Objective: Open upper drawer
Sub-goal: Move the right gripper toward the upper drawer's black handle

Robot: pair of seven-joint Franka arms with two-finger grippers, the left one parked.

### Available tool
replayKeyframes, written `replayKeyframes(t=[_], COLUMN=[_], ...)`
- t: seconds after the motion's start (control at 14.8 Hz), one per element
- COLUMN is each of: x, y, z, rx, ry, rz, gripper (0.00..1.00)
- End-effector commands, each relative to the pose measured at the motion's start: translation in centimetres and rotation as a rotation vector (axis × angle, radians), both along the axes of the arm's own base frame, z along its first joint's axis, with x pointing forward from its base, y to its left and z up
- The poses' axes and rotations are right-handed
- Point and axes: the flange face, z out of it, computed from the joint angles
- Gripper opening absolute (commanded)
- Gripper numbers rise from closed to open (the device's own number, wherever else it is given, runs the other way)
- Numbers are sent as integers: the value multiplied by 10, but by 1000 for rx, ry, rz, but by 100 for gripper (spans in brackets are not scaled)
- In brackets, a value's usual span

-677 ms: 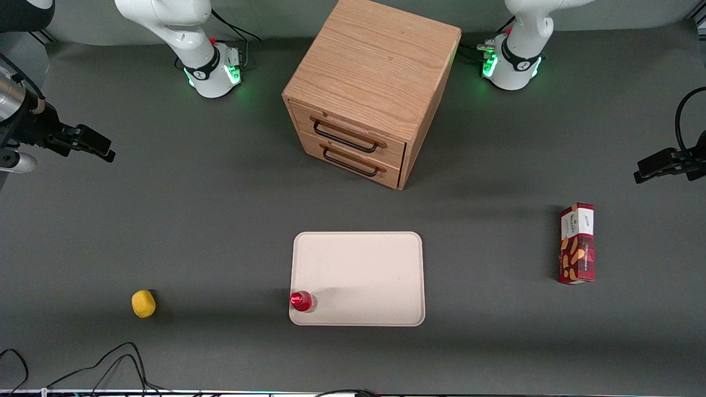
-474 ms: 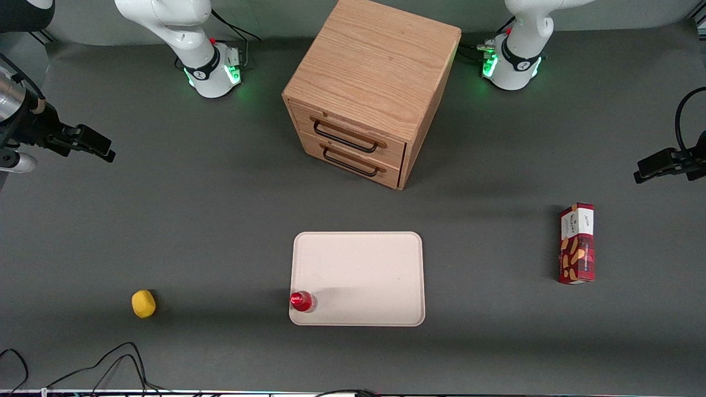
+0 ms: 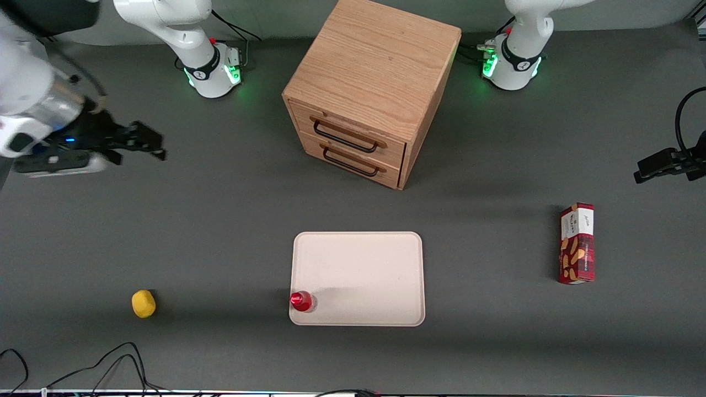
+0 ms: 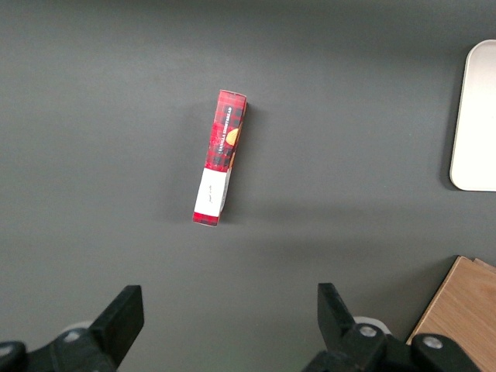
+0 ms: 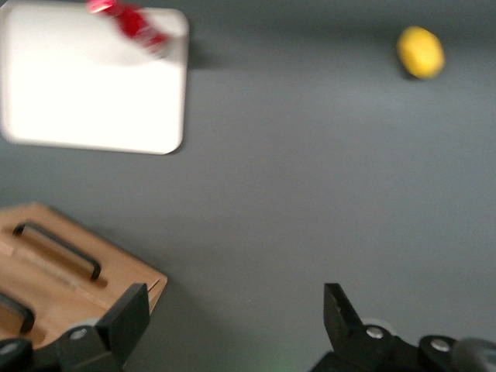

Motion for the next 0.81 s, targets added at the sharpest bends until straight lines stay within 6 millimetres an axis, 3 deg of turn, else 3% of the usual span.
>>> replayKeyframes(t=[0.0,0.2,0.41,0.54,0.74], x=[4,-14,-29,-29,-32], y=[84,183,257,276,287], z=[0,-26,-53,-67,-70], rx=[27,31,43,63,72], ry=[-19,7,7,-20,-47], rz=[281,461,671,779,842], gripper=[100,100,100,100,100])
